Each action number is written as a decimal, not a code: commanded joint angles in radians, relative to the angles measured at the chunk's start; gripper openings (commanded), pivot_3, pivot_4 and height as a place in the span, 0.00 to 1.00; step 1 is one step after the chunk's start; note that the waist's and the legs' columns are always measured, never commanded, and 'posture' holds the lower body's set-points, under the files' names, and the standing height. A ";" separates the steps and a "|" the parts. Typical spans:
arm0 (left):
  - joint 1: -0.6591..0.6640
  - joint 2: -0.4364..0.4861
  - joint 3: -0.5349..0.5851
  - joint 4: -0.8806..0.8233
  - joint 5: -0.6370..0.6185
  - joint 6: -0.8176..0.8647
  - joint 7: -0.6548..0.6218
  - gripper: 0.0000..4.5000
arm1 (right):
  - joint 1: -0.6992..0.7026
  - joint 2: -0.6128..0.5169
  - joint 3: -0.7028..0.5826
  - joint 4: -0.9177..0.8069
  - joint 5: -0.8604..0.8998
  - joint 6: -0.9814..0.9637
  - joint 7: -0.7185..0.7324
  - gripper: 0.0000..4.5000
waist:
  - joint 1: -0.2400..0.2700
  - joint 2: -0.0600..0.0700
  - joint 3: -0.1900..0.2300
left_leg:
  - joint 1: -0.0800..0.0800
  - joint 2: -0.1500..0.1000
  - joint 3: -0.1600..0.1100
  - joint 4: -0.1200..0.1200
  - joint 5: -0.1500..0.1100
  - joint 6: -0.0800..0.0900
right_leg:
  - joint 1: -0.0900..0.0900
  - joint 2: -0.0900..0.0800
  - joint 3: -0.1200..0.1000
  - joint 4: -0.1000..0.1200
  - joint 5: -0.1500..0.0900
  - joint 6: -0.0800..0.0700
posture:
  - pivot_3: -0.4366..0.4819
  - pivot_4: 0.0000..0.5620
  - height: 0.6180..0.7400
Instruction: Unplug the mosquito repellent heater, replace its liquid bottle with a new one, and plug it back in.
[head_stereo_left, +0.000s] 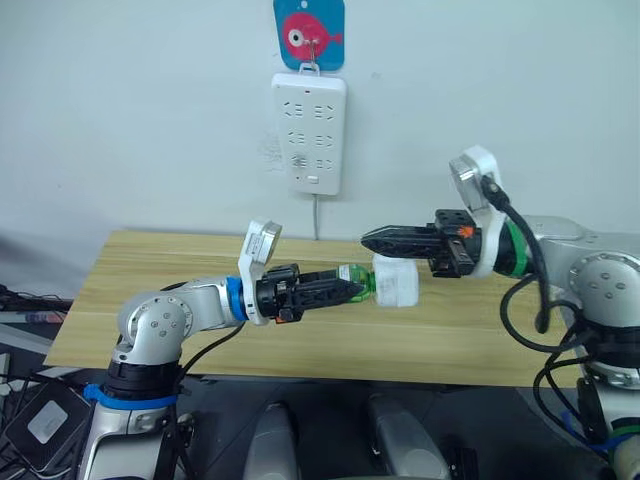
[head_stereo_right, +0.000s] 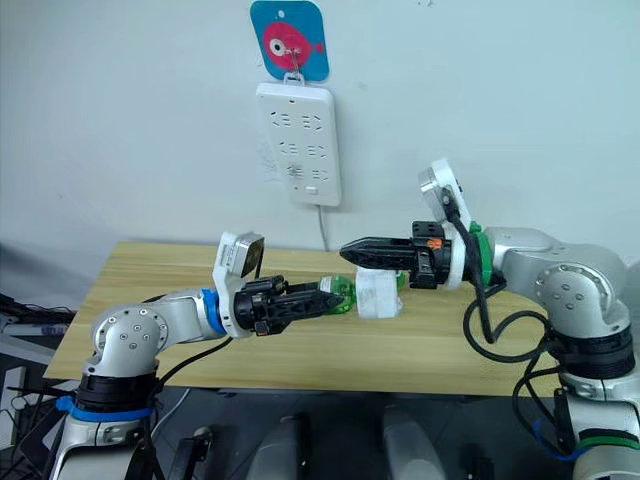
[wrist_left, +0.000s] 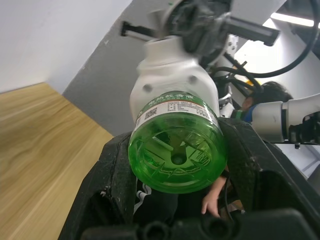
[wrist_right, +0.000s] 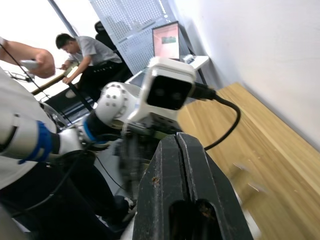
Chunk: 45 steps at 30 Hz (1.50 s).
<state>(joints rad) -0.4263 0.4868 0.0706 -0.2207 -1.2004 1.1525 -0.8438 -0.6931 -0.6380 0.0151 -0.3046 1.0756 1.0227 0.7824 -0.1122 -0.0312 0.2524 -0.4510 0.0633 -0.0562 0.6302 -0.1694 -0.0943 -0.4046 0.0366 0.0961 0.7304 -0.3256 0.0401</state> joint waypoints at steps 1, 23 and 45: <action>-0.013 -0.003 0.011 -0.047 -0.052 0.004 -0.020 0.52 | -0.021 0.014 0.014 0.050 -0.078 -0.050 0.022 0.00 | 0.000 0.000 0.000 | 0.000 0.000 0.000 0.000 0.000 0.000 | 0.000 0.000 0.000 0.000 0.000 0.000 | 0.31 0.34 0.71; -0.030 -0.034 0.040 0.021 -0.036 -0.060 0.077 0.52 | 0.163 -0.091 -0.063 -0.123 0.021 0.111 0.085 0.00 | 0.000 0.000 0.000 | 0.000 0.000 0.000 0.000 0.000 0.000 | 0.000 0.000 0.000 0.000 0.000 0.000 | 0.31 0.34 0.71; 0.003 0.011 -0.075 -0.073 0.158 -0.186 -0.112 0.52 | 0.010 -0.036 -0.087 -0.004 0.147 0.168 -0.066 0.00 | 0.000 0.000 0.000 | 0.000 0.000 0.001 0.000 0.000 0.000 | 0.000 0.000 0.001 0.000 -0.002 0.003 | 0.31 0.35 0.71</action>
<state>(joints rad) -0.4207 0.5039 0.0055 -0.2263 -1.0111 0.9724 -0.9060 -0.6630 -0.6703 -0.0592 -0.3195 1.2367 1.1896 0.7337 -0.1124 -0.0311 0.2524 -0.4509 0.0632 -0.0556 0.6299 -0.1694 -0.0942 -0.4048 0.0368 0.0967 0.7306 -0.3273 0.0429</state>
